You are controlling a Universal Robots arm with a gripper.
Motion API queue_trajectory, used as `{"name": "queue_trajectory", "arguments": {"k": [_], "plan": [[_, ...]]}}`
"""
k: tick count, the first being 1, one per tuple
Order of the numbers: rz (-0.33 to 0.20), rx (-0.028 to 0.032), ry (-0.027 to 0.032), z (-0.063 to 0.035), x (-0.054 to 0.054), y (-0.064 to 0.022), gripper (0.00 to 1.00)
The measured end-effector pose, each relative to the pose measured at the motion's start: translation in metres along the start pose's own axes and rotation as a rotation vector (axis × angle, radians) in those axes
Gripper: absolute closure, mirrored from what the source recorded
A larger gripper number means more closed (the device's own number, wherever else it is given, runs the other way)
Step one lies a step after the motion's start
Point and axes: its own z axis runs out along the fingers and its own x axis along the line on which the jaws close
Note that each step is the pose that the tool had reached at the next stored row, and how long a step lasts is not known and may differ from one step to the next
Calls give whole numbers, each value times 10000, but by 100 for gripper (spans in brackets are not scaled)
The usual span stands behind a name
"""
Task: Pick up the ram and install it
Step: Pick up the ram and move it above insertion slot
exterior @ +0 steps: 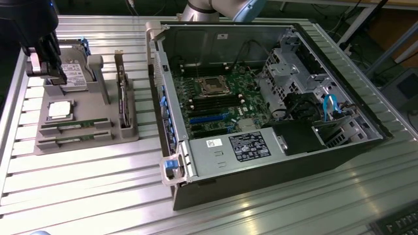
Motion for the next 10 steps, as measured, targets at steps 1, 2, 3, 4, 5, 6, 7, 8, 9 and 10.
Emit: {"name": "queue_trajectory", "arguments": {"k": [1,2,3,4,5,6,7,8,9,10], "plan": [[1,0,0,0,0,0,89],[1,-1,0,0,0,0,89],[1,-1,0,-1,0,0,89],[0,-1,0,0,0,0,89],[0,-1,1,-1,-1,1,89],[0,-1,0,0,-1,4,89],[1,0,-1,0,-1,5,89],[1,-1,-1,0,-1,7,83],[1,-1,-1,0,-1,8,80],[0,-1,-1,0,-1,8,71]]}}
